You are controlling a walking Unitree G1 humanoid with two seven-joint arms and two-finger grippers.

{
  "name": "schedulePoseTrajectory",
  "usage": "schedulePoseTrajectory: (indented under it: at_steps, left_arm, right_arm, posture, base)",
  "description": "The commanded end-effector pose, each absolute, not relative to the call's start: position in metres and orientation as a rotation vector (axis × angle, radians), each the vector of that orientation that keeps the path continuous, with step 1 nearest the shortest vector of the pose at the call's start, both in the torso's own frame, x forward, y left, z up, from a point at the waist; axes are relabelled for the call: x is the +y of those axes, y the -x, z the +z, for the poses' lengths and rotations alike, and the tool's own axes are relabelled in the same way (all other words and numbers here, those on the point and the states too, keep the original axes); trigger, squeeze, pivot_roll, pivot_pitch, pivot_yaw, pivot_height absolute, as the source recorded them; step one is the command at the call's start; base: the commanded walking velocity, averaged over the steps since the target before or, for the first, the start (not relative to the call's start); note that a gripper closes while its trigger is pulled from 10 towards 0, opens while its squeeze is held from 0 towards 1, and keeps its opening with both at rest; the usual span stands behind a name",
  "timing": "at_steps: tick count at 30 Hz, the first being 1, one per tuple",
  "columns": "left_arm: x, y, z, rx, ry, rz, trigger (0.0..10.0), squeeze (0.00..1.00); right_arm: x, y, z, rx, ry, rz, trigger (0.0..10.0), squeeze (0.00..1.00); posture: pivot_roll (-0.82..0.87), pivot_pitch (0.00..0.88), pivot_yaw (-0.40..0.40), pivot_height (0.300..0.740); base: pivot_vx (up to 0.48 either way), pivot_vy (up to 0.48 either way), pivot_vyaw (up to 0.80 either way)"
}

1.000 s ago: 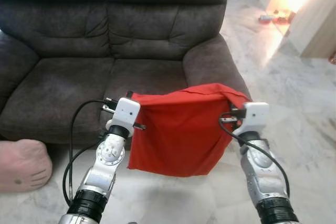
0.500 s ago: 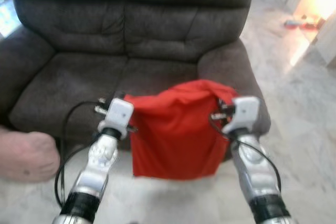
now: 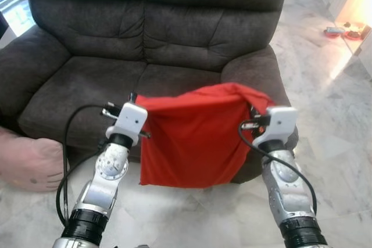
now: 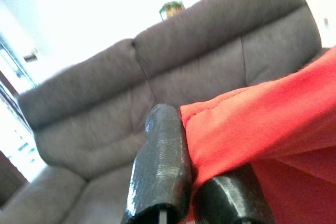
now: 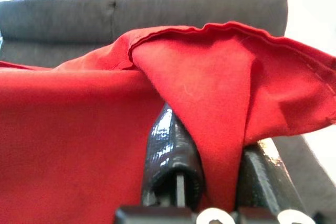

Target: Move the pillow to the sofa from floor

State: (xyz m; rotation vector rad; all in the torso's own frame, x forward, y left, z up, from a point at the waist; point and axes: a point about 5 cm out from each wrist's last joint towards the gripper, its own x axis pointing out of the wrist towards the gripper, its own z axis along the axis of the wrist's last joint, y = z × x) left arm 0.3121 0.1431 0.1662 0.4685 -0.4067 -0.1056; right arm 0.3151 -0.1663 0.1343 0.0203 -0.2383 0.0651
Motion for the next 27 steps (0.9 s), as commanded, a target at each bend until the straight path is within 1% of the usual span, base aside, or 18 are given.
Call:
schedulePoseTrajectory:
  at_steps: [1, 6, 11, 18, 27]
  left_arm:
    - [0.145, -0.307, 0.186, -0.503, -0.471, -0.083, 10.0, 0.00]
    - [0.147, -0.303, 0.188, -0.513, -0.453, -0.055, 10.0, 0.00]
    - [0.143, -0.306, 0.195, -0.533, -0.451, -0.048, 10.0, 0.00]
    - [0.146, -0.307, 0.206, -0.556, -0.458, -0.028, 10.0, 0.00]
    - [0.148, -0.306, 0.219, -0.587, -0.463, -0.001, 10.0, 0.00]
  right_arm:
    - [-0.171, -0.314, 0.159, -0.357, -0.014, 0.035, 10.0, 0.00]
    - [-0.172, -0.312, 0.162, -0.374, -0.021, 0.031, 10.0, 0.00]
    - [-0.166, -0.313, 0.169, -0.397, -0.030, 0.049, 10.0, 0.00]
    - [-0.162, -0.314, 0.183, -0.443, -0.034, 0.062, 10.0, 0.00]
    - [-0.158, -0.313, 0.190, -0.466, -0.028, 0.079, 10.0, 0.00]
  posture:
    - [0.10, 0.062, -0.019, 0.740]
    - [0.10, 0.057, -0.021, 0.740]
    - [0.10, 0.047, -0.017, 0.740]
    - [0.10, 0.038, -0.014, 0.740]
    - [0.10, 0.035, -0.015, 0.740]
  base:
    - [0.000, 0.000, 0.00]
    - [0.000, 0.000, 0.00]
    - [0.000, 0.000, 0.00]
    - [0.249, 0.000, 0.00]
    - [0.258, 0.000, 0.00]
